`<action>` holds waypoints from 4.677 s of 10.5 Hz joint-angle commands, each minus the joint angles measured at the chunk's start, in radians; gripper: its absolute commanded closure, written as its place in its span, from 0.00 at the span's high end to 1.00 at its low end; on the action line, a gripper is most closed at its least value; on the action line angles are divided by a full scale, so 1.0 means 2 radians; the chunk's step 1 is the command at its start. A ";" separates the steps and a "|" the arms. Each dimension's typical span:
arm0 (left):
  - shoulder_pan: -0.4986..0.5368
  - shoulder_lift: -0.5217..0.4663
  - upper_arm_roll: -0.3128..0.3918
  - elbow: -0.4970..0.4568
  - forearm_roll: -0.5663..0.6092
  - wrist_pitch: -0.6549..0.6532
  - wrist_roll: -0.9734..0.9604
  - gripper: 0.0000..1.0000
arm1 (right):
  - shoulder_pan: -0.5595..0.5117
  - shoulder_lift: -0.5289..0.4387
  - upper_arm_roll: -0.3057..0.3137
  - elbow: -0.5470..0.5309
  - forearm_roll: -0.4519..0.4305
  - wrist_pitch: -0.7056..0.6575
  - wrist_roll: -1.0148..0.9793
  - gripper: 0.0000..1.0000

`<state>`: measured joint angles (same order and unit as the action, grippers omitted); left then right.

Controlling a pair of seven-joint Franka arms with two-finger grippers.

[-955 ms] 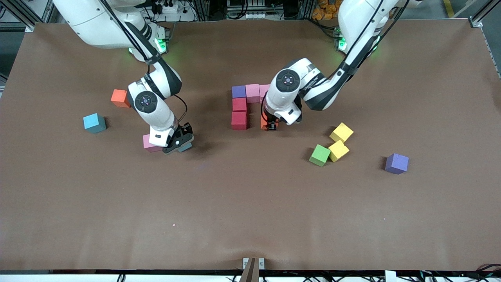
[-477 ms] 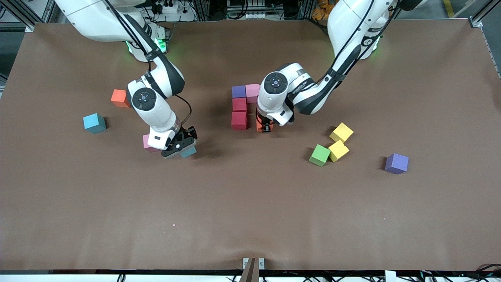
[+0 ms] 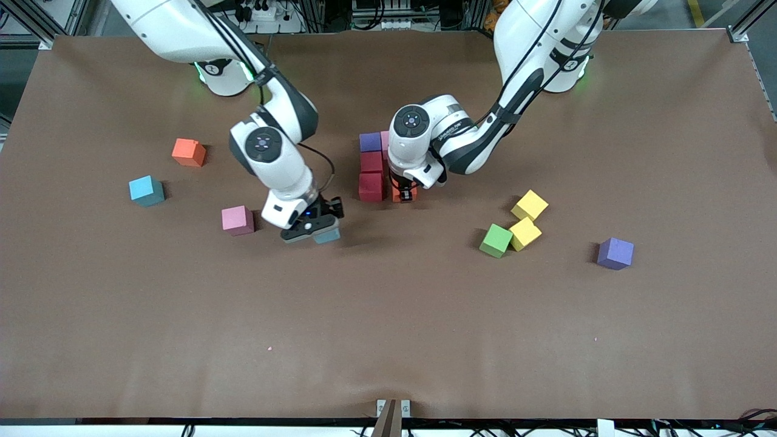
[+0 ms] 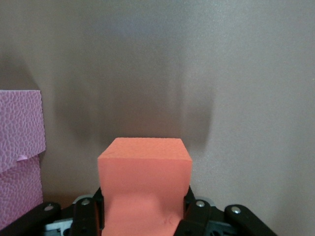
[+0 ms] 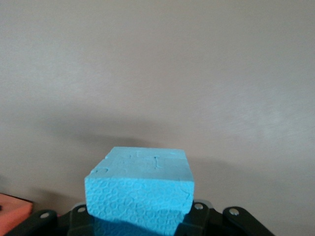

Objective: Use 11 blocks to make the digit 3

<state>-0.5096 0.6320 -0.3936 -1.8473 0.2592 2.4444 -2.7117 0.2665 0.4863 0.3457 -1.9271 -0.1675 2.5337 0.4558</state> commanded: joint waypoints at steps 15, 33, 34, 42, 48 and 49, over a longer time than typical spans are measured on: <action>-0.070 0.026 0.052 0.049 0.014 -0.007 -0.050 0.13 | 0.078 0.097 -0.038 0.079 0.006 -0.011 0.203 0.28; -0.077 0.036 0.052 0.055 0.015 -0.007 -0.049 0.31 | 0.088 0.087 -0.066 0.086 0.001 -0.051 0.176 0.28; -0.078 0.036 0.052 0.054 0.019 -0.007 -0.045 0.84 | 0.088 0.088 -0.066 0.087 0.002 -0.051 0.176 0.28; -0.064 -0.080 0.049 -0.032 0.034 -0.013 0.022 1.00 | 0.091 0.087 -0.064 0.100 0.006 -0.053 0.179 0.29; 0.050 -0.139 0.037 -0.058 0.018 -0.053 0.178 1.00 | 0.123 0.093 -0.061 0.099 -0.002 -0.050 0.198 0.28; 0.073 -0.140 0.037 -0.059 0.005 -0.054 0.230 1.00 | 0.128 0.093 -0.061 0.098 -0.009 -0.050 0.198 0.28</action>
<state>-0.4335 0.3730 -0.2998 -1.9431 0.2988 2.3434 -2.3628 0.5090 0.6680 0.2255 -1.7383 -0.1709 2.4412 0.8334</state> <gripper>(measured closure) 0.000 0.441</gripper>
